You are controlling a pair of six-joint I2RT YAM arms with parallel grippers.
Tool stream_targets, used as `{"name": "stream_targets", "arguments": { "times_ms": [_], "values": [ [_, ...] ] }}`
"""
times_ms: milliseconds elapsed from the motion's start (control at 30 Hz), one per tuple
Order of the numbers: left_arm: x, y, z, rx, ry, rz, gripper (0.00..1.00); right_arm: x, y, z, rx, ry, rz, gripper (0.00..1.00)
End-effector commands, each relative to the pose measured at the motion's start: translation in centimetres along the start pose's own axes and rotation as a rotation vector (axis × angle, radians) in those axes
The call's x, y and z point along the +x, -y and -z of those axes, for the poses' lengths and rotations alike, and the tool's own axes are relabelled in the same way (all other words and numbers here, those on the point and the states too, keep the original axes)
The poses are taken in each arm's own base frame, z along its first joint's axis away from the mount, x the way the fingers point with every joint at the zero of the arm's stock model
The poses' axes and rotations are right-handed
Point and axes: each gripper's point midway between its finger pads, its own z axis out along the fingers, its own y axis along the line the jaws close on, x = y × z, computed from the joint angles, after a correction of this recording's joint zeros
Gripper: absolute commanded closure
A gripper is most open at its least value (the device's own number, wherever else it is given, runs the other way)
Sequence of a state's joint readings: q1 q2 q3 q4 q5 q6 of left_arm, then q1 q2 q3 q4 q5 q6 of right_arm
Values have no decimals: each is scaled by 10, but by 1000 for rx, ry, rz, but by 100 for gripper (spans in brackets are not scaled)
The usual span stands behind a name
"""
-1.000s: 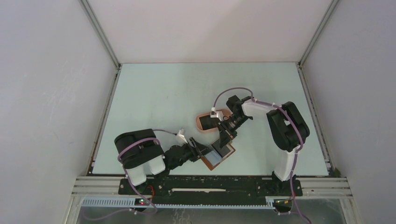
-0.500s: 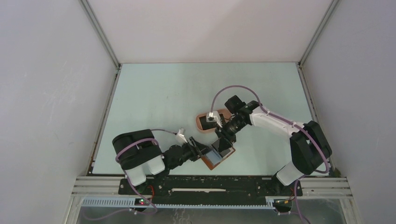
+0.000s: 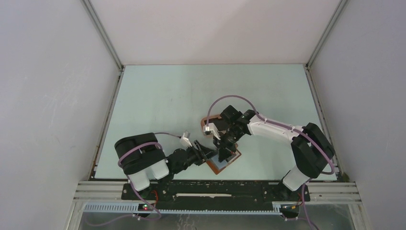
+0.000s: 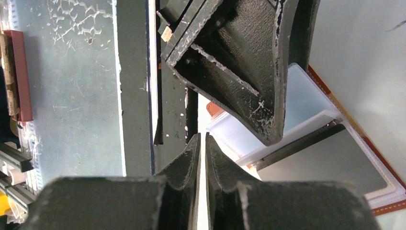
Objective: Put the credit cards into the card holder
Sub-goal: Turn over the card slot in the card holder.
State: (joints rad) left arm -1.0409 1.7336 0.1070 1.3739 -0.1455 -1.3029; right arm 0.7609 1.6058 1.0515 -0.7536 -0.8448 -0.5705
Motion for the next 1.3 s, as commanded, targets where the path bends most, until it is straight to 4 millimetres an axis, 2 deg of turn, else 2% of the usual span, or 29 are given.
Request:
{"name": "stream_targets", "arguments": {
  "times_ms": [0,167,333,567,667,733,833,933,1033,1267],
  "values": [
    [-9,22,-2,68,28,1,42,1,11,-7,37,-14,-24,86],
    [-11,26,0,80,36,-2,42,11,39,-3,132,-43,-128,87],
    [-9,22,-2,71,27,-3,42,17,63,13,245,-44,-185,90],
    [-6,19,-7,62,12,0,42,22,80,25,319,-37,-228,90],
    [-6,20,-7,64,12,-1,43,19,77,28,292,-10,-240,88],
    [-6,20,-6,66,13,-2,43,8,59,28,179,51,-240,84],
    [-6,22,-8,70,13,-3,47,-6,36,31,61,117,-215,69],
    [-5,23,-11,75,6,-2,51,-12,25,29,12,136,-207,55],
    [-5,24,-12,76,5,-2,53,-9,27,23,4,120,-238,49],
    [-4,23,-13,72,4,-2,56,1,37,12,28,72,-282,45]
  ]
}}
